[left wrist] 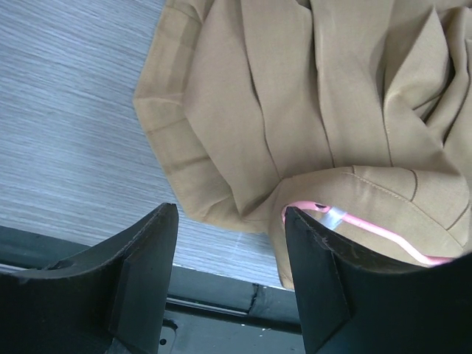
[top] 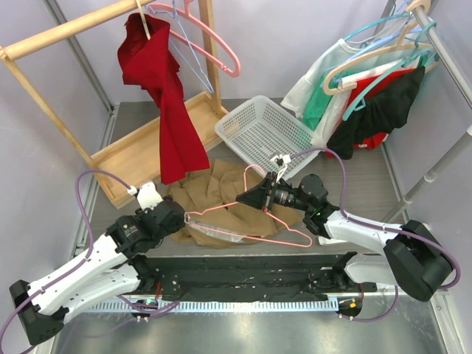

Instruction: Place the skirt on the hanger

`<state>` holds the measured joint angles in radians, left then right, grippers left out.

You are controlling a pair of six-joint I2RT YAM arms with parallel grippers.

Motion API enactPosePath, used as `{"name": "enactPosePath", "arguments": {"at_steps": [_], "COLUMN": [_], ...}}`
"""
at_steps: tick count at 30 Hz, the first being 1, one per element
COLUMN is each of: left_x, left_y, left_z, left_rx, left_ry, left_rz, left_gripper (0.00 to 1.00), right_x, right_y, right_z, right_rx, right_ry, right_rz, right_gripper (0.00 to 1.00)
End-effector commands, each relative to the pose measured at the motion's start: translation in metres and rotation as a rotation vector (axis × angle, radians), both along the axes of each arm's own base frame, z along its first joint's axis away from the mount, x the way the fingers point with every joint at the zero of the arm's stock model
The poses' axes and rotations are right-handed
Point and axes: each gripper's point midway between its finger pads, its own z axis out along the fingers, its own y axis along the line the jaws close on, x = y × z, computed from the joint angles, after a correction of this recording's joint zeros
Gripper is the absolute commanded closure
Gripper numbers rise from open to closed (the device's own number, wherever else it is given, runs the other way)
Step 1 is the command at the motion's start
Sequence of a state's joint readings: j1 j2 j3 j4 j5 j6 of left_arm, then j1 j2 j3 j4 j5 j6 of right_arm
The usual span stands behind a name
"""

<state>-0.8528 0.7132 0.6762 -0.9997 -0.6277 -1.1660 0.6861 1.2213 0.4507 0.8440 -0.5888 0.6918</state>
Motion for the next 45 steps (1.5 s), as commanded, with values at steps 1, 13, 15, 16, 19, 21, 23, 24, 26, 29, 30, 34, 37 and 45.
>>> {"name": "enactPosePath", "arguments": {"at_steps": [1, 13, 15, 16, 19, 21, 23, 24, 26, 29, 30, 34, 37, 45], "left_x": [0.009, 0.017, 0.019, 0.019, 0.02, 0.02, 0.019, 0.019, 0.018, 0.02, 0.02, 0.023, 0.028, 0.02], "left_y": [-0.008, -0.014, -0.014, -0.013, -0.01, -0.008, -0.004, 0.0, 0.005, 0.006, 0.006, -0.003, -0.02, -0.05], "left_z": [0.006, 0.0, 0.001, -0.001, -0.004, -0.005, -0.008, -0.007, -0.008, -0.007, -0.01, -0.012, -0.005, 0.005], "left_rx": [-0.038, -0.055, -0.056, -0.052, -0.048, -0.042, -0.027, -0.017, -0.004, -0.021, -0.023, -0.087, -0.173, -0.29], "left_ry": [-0.04, -0.044, -0.051, -0.05, -0.043, -0.038, -0.032, -0.035, -0.037, -0.052, -0.051, -0.064, -0.106, -0.142], "left_rz": [-0.005, -0.016, -0.013, -0.014, -0.007, -0.001, 0.01, 0.018, 0.027, 0.033, 0.039, 0.04, -0.012, -0.205], "left_gripper": [0.37, 0.35, 0.35, 0.34, 0.34, 0.33, 0.33, 0.33, 0.33, 0.33, 0.33, 0.32, 0.32, 0.31], "right_x": [-0.002, 0.0, 0.0, 0.0, -0.001, 0.0, 0.0, 0.0, 0.0, -0.001, -0.001, -0.001, 0.001, 0.004], "right_y": [0.003, 0.004, 0.005, 0.004, 0.005, 0.006, 0.006, 0.006, 0.006, 0.006, 0.006, 0.007, 0.008, 0.013], "right_z": [0.042, 0.043, 0.044, 0.044, 0.044, 0.044, 0.044, 0.045, 0.045, 0.045, 0.045, 0.044, 0.042, 0.039], "right_rx": [0.086, 0.086, 0.087, 0.087, 0.087, 0.088, 0.087, 0.09, 0.089, 0.089, 0.089, 0.089, 0.087, 0.091], "right_ry": [-0.094, -0.095, -0.097, -0.095, -0.094, -0.093, -0.093, -0.094, -0.093, -0.091, -0.09, -0.085, -0.077, -0.067], "right_rz": [0.015, 0.015, 0.018, 0.018, 0.024, 0.026, 0.026, 0.026, 0.026, 0.031, 0.031, 0.036, 0.035, 0.045], "right_gripper": [0.99, 0.99, 0.99, 0.99, 0.99, 0.99, 0.99, 0.99, 0.99, 0.99, 0.99, 0.99, 0.99, 0.99]}}
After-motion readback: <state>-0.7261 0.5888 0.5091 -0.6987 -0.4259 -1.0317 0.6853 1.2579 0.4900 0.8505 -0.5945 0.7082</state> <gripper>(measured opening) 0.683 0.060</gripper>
